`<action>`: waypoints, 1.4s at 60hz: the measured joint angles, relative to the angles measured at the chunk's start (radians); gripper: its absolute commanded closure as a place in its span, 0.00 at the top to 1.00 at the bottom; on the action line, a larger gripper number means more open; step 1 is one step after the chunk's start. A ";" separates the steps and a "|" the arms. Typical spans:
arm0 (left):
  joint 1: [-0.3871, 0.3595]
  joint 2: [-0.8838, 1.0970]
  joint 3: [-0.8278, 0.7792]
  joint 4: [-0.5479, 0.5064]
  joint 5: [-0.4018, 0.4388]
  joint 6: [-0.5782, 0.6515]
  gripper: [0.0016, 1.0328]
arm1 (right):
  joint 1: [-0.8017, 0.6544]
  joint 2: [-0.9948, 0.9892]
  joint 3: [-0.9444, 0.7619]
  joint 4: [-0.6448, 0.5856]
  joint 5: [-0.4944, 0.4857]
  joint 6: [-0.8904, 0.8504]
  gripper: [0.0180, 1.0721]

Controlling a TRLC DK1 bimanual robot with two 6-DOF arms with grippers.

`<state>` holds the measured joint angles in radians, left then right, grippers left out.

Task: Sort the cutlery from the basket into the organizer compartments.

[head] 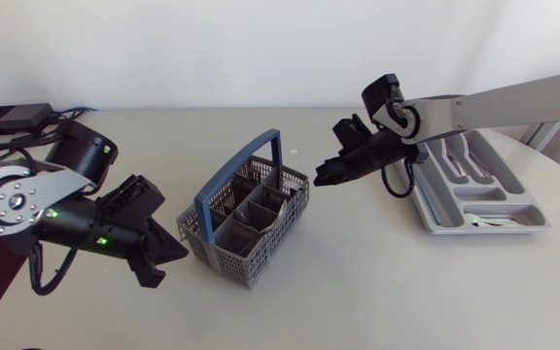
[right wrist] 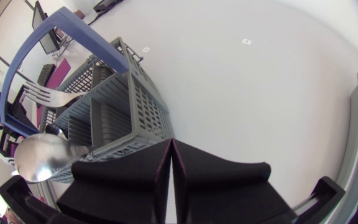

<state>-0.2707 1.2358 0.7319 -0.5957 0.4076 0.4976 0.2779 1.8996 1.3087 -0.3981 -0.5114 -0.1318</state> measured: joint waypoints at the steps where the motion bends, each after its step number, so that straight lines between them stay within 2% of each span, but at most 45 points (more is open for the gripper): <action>1: 0.000 0.008 0.000 0.003 0.000 0.000 0.07 | 0.002 0.003 0.004 0.003 0.003 0.002 0.07; 15: 0.039 0.089 0.002 0.060 0.000 0.000 0.07 | 0.018 0.076 0.095 0.008 0.006 0.024 0.07; 27: 0.080 0.120 0.013 0.090 0.002 0.000 0.07 | 0.050 0.079 0.092 0.006 -0.042 0.028 0.06; 58: 0.135 0.293 0.131 0.108 0.068 0.001 0.07 | 0.052 -0.173 -0.208 0.004 -0.077 0.022 0.06; 66: 0.130 0.363 0.200 0.109 0.083 0.000 0.07 | 0.041 -0.240 -0.266 -0.019 -0.082 0.006 0.06; 84: 0.047 0.480 0.334 0.116 0.082 -0.024 0.07 | -0.016 -0.304 -0.311 -0.063 -0.082 -0.029 0.06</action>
<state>-0.2241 1.7157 1.0660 -0.4793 0.4892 0.4736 0.2619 1.5959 0.9981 -0.4614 -0.5934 -0.1612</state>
